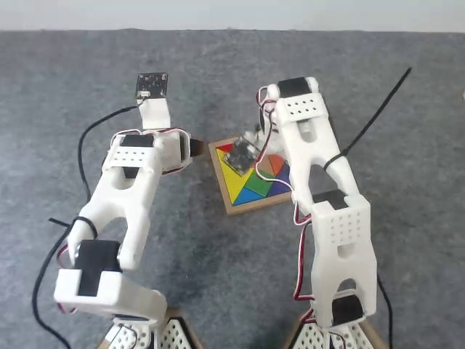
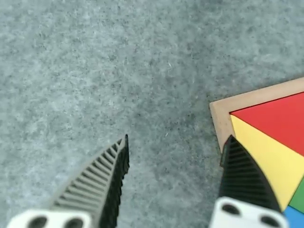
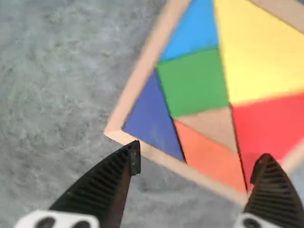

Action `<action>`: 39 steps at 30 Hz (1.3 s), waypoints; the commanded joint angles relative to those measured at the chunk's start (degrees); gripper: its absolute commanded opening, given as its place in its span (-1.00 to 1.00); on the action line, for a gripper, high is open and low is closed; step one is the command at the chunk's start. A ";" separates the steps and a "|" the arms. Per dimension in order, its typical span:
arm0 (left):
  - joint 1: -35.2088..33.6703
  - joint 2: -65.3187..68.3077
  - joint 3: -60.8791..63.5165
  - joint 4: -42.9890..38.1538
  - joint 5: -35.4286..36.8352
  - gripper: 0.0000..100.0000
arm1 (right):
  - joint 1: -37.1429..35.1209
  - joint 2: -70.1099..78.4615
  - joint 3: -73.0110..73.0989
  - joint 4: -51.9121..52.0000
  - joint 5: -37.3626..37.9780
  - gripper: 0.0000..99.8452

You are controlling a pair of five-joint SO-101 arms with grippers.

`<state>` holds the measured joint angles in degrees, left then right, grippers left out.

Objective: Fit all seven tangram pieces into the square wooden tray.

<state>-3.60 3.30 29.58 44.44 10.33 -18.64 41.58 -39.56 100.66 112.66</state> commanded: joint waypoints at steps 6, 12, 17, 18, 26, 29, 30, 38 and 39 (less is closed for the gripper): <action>0.26 -2.11 -2.07 -0.09 -0.44 -0.41 | -1.71 -14.55 -10.55 2.42 -51.34 -0.34; -0.18 -16.44 3.21 2.64 -0.53 -0.51 | -2.33 -28.53 1.05 2.07 -66.81 -0.96; -0.18 -36.48 17.98 -1.41 -1.93 -0.51 | -2.51 -38.29 12.04 1.71 -82.90 -0.98; -0.18 -40.70 20.79 -1.93 -3.25 -0.51 | -2.42 -40.75 14.07 1.71 -85.19 -0.98; -0.18 -60.57 39.25 -1.76 -10.55 -0.51 | 2.24 -70.02 57.32 -17.01 -94.42 -0.98; -0.09 -62.68 42.95 -1.85 -10.64 -0.51 | 5.93 -80.84 78.42 -26.77 -94.51 -0.98; 0.18 -62.95 43.91 -1.93 -10.73 -0.51 | 7.25 -84.09 84.75 -29.41 -94.51 -0.98; 0.09 -63.30 53.05 -5.63 -10.81 -0.51 | 10.77 -102.90 112.26 -41.98 -94.42 -0.98; -0.09 -63.30 54.64 -8.00 -10.81 -0.51 | 10.68 -104.66 114.20 -42.86 -94.42 -0.98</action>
<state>-3.52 -58.51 82.33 41.54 0.13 -8.35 -57.05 70.15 61.45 18.95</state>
